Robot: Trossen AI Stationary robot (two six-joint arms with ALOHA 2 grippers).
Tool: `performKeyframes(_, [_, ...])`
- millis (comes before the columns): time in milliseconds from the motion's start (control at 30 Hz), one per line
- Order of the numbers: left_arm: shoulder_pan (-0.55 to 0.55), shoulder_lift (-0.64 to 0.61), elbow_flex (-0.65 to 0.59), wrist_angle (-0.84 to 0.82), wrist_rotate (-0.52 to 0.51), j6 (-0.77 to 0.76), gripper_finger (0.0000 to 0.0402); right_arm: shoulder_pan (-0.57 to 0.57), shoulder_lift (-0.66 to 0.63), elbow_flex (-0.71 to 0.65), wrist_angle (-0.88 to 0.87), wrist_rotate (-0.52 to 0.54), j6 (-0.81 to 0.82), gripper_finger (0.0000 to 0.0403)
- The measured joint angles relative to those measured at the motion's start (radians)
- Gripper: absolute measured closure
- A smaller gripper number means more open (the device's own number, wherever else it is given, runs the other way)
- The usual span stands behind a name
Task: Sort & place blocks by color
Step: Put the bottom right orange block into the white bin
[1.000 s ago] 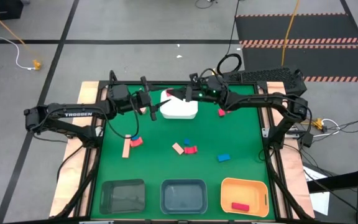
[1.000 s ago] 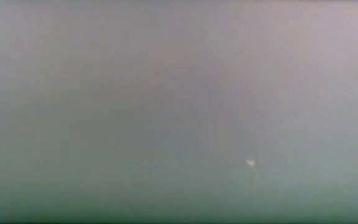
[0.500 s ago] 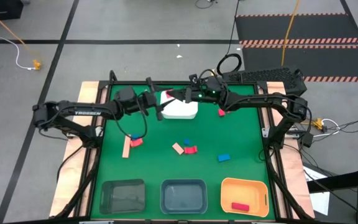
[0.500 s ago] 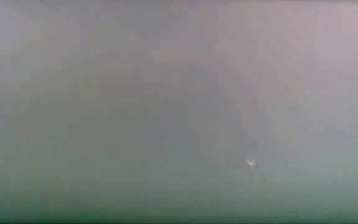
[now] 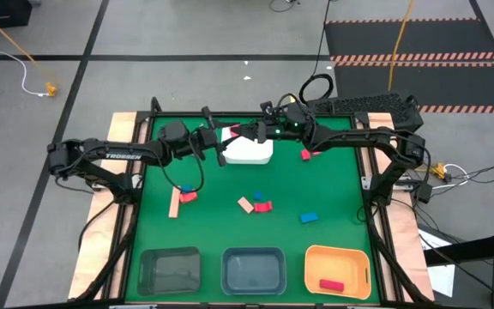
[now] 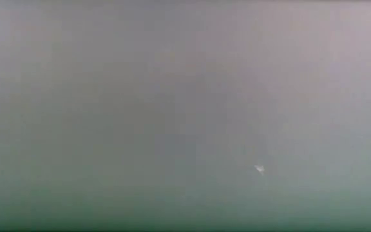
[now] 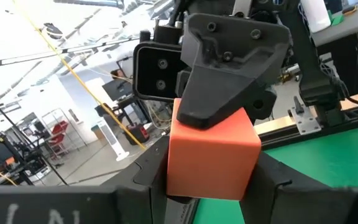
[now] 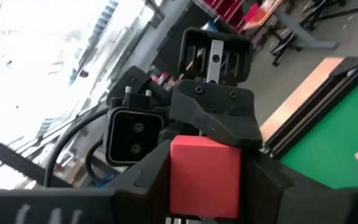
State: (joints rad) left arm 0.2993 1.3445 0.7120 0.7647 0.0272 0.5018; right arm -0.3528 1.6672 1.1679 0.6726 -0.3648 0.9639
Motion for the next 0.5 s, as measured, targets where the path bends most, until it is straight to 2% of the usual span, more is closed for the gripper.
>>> performKeyframes(333, [0.004, 0.001, 0.0, -0.029, -0.006, -0.009, 0.0263, -0.131, -0.01, 0.001, -0.092, -0.289, 0.024, 0.0155])
performKeyframes(500, [0.036, -0.001, 0.0, -0.089, -0.001, -0.061, 0.0263, -0.212, -0.042, 0.001, -0.185, -0.403, 0.042, 0.0143])
